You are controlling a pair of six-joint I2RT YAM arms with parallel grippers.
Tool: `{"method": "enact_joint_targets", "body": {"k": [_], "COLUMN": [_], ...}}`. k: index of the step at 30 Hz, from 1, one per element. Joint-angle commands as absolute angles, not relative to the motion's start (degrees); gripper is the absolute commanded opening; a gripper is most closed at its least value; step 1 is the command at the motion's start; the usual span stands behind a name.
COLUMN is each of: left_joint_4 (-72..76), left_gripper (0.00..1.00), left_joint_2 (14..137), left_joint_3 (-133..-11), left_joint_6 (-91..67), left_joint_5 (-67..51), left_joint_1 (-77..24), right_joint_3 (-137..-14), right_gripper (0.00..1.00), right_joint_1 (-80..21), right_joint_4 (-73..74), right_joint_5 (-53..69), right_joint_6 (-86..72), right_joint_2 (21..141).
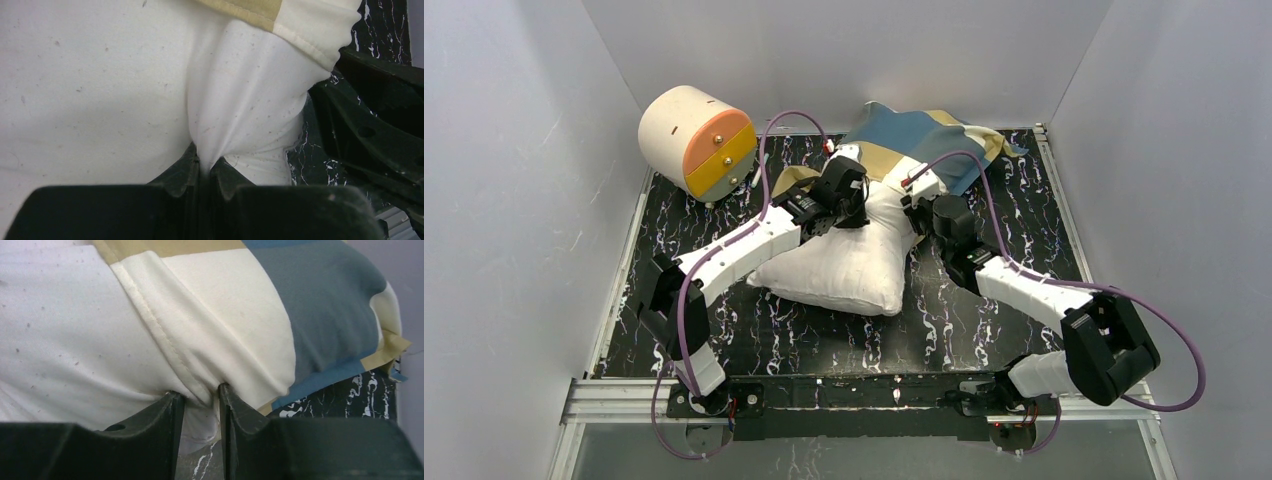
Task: Put the pillow into the pillowcase
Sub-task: Stuff the pillow into the pillowcase.
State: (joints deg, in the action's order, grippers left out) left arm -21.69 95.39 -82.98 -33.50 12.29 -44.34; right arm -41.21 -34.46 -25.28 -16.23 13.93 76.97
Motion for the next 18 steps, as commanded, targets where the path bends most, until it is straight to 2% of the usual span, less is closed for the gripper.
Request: {"method": "enact_joint_targets", "body": {"k": [1,2,5,8,13,15,16,17,18], "left_joint_4": [-21.1,-21.7,-22.3,-22.3,-18.4,-14.2,-11.6,-10.0,-9.1], "left_gripper": [0.00,0.08,0.46,0.66,0.79,0.90,0.91,0.88,0.79], "left_joint_2": [93.4,93.6,93.9,94.2,96.3,98.2,99.3,100.6,101.5], "left_joint_3": [-83.4,-83.8,-84.7,-85.0,-80.8,-78.8,-78.2,-78.0,-78.0], "left_joint_6": [-34.2,-33.7,-32.8,-33.2,-35.7,-37.1,-36.8,-35.7,-34.5], "left_joint_5": [11.5,11.9,11.1,15.1,25.6,28.1,29.0,29.6,30.5], "left_joint_1": [-43.0,-43.0,-43.0,-46.1,-50.4,-50.4,-50.4,-50.4,-50.3], "right_joint_3": [-45.1,-45.1,-46.2,-46.2,-43.5,-43.5,-43.5,-43.7,-43.9], "right_gripper": [0.38,0.37,0.29,0.22,0.21,0.23,0.25,0.27,0.30], "right_joint_1": [-34.6,-34.6,-34.5,-34.5,-34.5,-34.5,-34.5,-34.5,-34.4], "right_joint_4": [-27.1,-27.1,-25.9,-26.3,-30.4,-30.0,-29.8,-29.0,-27.5], "right_joint_5": [-21.1,-20.0,-14.8,-13.4,-11.8,-11.6,-11.6,-11.5,-11.3], "right_joint_6": [17.5,17.6,16.4,12.7,7.4,5.3,4.5,3.7,3.2], "right_joint_2": [74.8,74.8,75.9,76.6,77.5,76.9,76.3,75.4,74.4]}}
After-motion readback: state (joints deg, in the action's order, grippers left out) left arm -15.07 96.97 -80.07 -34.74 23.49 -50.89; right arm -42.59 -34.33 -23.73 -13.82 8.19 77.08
